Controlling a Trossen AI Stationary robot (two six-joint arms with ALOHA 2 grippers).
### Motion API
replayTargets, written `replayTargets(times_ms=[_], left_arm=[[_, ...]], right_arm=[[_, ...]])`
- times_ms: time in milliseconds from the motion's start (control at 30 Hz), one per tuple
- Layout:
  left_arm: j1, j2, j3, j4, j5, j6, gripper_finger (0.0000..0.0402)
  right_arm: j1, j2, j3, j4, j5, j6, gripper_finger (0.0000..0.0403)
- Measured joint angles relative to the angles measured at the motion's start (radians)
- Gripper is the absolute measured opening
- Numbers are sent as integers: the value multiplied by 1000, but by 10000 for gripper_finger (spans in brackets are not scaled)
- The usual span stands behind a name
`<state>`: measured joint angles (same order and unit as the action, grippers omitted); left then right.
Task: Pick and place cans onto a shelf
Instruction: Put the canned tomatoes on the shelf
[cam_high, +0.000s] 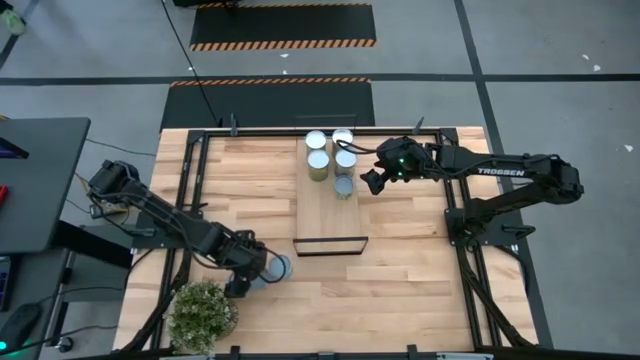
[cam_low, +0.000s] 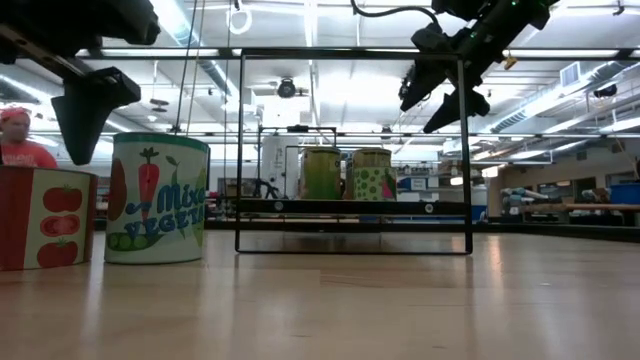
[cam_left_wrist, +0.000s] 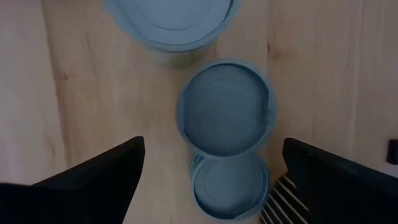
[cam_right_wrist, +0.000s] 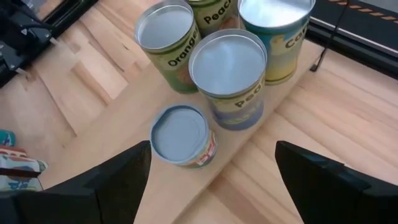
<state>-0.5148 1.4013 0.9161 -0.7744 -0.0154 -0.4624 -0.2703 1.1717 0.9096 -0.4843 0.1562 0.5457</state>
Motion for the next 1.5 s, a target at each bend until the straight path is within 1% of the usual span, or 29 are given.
replayTargets(times_ms=[67, 133, 200, 633, 767, 933, 1100, 1367, 1500], left_arm=[[0, 13, -3, 1, 1, 3, 387], [1, 21, -7, 13, 29, 3, 387], [-3, 39, -8, 25, 36, 7, 387], [-7, 146, -9, 82, 4, 37, 387], [-7, 158, -9, 96, 2, 25, 387], [-6, 158, -9, 100, -26, -8, 383], [-5, 158, -9, 100, -34, -50, 357], [-1, 157, -8, 84, -38, -72, 288], [27, 154, -7, 41, -40, -71, 278]], right_arm=[[0, 0, 0, -1, 0, 0, 350], [0, 0, 0, -1, 0, 0, 350], [0, 0, 0, -1, 0, 0, 350], [0, 0, 0, 1, -12, 0, 350], [0, 0, 0, 0, -19, 0, 350], [0, 0, 0, 0, -19, 0, 350], [0, 0, 0, 0, -19, 0, 350], [0, 0, 0, 0, -19, 0, 350], [0, 0, 0, 1, -19, -5, 350]])
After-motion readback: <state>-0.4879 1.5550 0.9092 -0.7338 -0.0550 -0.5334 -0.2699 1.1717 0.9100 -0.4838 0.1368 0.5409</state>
